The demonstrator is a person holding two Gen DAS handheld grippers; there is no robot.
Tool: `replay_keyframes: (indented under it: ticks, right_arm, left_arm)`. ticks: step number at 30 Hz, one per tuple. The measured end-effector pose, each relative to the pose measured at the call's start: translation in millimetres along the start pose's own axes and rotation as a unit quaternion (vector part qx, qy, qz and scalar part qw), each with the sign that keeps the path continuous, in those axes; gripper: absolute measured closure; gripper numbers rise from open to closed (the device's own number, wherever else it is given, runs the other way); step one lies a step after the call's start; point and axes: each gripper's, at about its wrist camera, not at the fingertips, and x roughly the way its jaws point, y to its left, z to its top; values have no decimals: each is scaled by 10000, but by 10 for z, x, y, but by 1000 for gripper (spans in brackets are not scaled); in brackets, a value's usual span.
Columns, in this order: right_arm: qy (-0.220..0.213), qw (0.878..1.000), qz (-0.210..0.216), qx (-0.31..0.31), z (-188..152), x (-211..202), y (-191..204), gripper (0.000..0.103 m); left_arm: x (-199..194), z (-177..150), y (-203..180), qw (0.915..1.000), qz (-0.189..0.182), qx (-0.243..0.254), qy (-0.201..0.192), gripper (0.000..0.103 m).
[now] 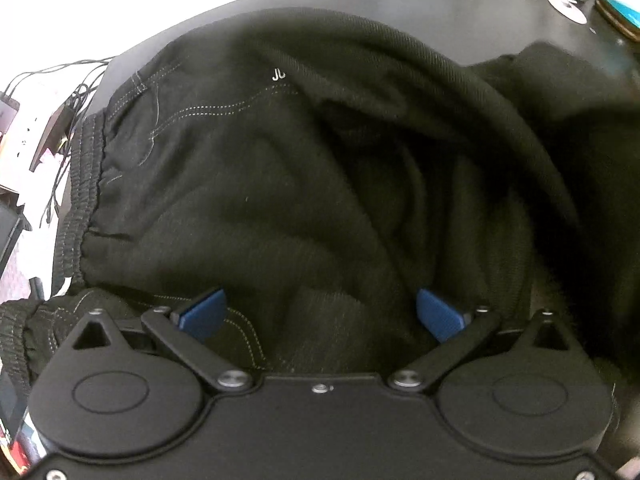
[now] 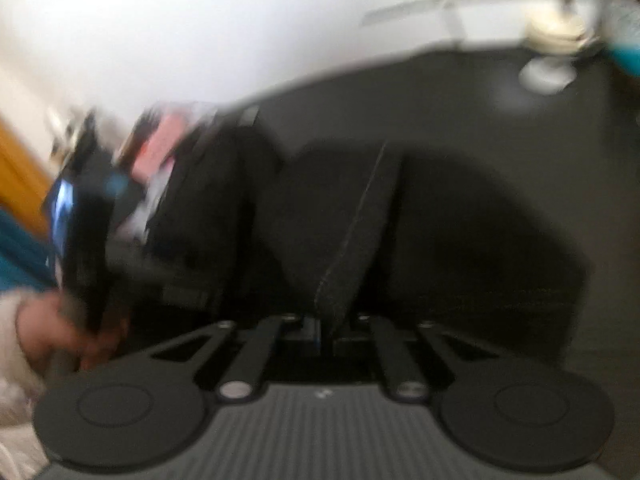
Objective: Fold clothes
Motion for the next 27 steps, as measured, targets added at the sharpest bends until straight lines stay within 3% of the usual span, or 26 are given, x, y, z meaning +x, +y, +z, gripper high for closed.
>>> replay_keyframes:
  ticks: [2, 4, 6, 8, 11, 12, 14, 19, 22, 24, 27]
  right_arm:
    - [-778, 9964, -334, 74, 173, -453, -87, 98]
    - [-1790, 9797, -846, 306, 373, -1059, -196, 98]
    - [-2882, 9449, -1469, 507, 508, -1672, -254, 98]
    - [-3823, 8955, -2216, 525, 570, -2205, -207, 98]
    - [-4570, 8438, -2779, 425, 578, -2624, -56, 98]
    - [-4662, 8399, -2750, 383, 576, -2693, -12, 98]
    - [-4622, 8474, -2600, 244, 587, -2714, 85, 98]
    - [-3769, 9066, -1899, 30, 668, -2319, 236, 98]
    - [-3255, 9345, -1421, -250, 794, -1954, 342, 98]
    - [-3046, 9431, -1207, -562, 956, -1715, 474, 98]
    - [-3308, 9286, -1260, -1116, 1294, -1470, 723, 98]
  left_arm:
    - [15, -44, 38, 10000, -55, -39, 23, 0]
    - [15, -58, 91, 9997, -155, -185, 83, 0]
    - [18, -54, 173, 9988, -266, -369, 173, 0]
    - [31, -49, 217, 9978, -335, -511, 258, 0]
    - [37, -36, 222, 9971, -370, -575, 334, 0]
    - [37, -34, 214, 9971, -362, -573, 349, 0]
    - [37, -40, 199, 9976, -324, -523, 315, 0]
    - [48, -72, 212, 9979, -320, -506, 251, 0]
    - [57, -87, 217, 9979, -309, -520, 220, 0]
    - [52, -96, 204, 9980, -284, -520, 203, 0]
    - [53, -105, 194, 9981, -245, -536, 197, 0]
